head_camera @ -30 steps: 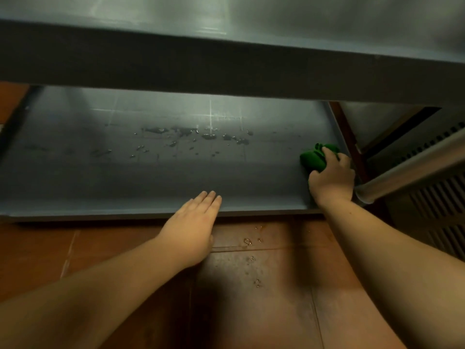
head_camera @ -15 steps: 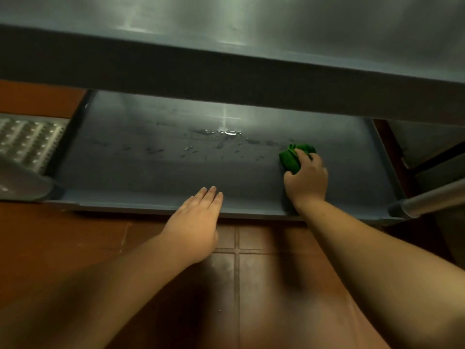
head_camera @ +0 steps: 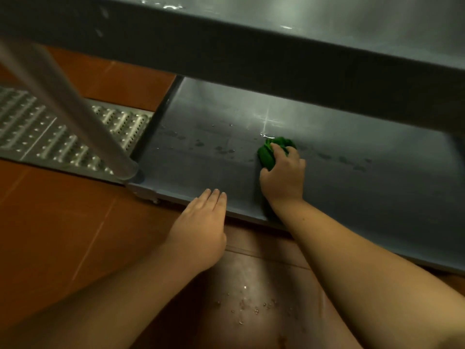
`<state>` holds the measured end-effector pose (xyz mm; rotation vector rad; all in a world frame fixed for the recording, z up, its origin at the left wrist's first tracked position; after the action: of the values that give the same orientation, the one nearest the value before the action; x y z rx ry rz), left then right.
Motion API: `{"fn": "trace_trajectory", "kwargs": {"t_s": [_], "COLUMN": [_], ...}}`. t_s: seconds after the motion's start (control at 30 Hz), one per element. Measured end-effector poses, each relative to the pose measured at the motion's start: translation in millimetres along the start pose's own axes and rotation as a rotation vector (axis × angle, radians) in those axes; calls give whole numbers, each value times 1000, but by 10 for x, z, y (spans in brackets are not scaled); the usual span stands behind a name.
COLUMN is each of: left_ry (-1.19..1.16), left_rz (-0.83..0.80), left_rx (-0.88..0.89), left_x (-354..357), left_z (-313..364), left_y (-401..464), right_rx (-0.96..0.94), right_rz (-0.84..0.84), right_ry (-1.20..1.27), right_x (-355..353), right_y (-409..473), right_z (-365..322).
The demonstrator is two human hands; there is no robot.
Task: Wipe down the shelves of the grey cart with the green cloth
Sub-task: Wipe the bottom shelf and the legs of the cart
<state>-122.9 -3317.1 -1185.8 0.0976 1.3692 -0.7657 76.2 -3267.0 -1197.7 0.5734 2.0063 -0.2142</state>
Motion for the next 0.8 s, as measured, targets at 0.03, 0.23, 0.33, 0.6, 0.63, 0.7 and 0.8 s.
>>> {"fn": "trace_trajectory", "kwargs": {"t_s": [0.03,0.23,0.33,0.6,0.63,0.7,0.8], "left_ry": [8,50,7,-66,-71,-91,-96], "left_rz": [-21,-23,-5,-50,-55,-64,-114], "left_rx": [-15,-43,-62,-18,-13,-4,3], "left_x": [18,57,78,106,112,125,152], "left_z": [-108,-582,-684,-450,-381,-246,7], "left_y": [-35,-135,-166,-178,-168,-131,-50], "right_rx": [-21,-126,-124,-88,-81,-67,-51], "right_rz": [-16,-63,-101,-126,-126,-126,-114], "right_ry": [8,-13,-109,-161,-166,-178,-194], "right_x": [90,461,576,459,407,305,160], "right_y": [-12,-109,-117,-106,-101,-83,-48], "right_z": [-158,-786,-927,-701,-631,-475,-236]}}
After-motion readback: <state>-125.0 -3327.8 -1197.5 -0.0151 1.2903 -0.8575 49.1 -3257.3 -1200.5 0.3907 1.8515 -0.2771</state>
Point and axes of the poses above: each hand's wrist, its own y-axis towards the middle knuckle, its own x-axis out of the palm, z = x × y, the point moved 7 cm from there along y, towards the middle knuckle, and after that the axes turned 3 degrees about -z, right-handed, at the moved point
